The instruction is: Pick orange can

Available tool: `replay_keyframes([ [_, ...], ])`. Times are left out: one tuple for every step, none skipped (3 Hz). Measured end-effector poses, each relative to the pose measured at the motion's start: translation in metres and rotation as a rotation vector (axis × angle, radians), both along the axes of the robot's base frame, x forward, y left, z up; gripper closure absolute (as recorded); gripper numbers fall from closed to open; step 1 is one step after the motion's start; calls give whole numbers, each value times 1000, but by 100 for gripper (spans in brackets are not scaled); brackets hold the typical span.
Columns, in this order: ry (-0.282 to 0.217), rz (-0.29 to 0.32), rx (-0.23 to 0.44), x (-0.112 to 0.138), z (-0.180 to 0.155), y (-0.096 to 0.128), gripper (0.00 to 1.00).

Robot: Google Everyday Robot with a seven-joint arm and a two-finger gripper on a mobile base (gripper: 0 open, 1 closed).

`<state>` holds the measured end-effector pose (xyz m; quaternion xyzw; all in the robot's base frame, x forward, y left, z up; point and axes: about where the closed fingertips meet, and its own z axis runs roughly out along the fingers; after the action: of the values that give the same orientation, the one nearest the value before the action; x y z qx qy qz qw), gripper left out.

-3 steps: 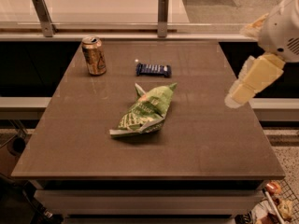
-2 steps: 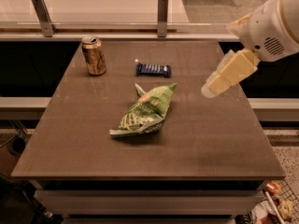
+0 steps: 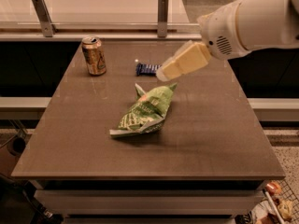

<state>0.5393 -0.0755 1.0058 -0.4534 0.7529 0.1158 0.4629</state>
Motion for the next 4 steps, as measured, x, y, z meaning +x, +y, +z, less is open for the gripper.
replay_keyframes([
  [-30, -15, 11, 5, 8, 1, 0],
  [-30, -15, 11, 5, 8, 1, 0],
  [-32, -10, 46, 19, 3, 9, 0],
  [-33, 17, 110, 51, -13, 35, 0],
])
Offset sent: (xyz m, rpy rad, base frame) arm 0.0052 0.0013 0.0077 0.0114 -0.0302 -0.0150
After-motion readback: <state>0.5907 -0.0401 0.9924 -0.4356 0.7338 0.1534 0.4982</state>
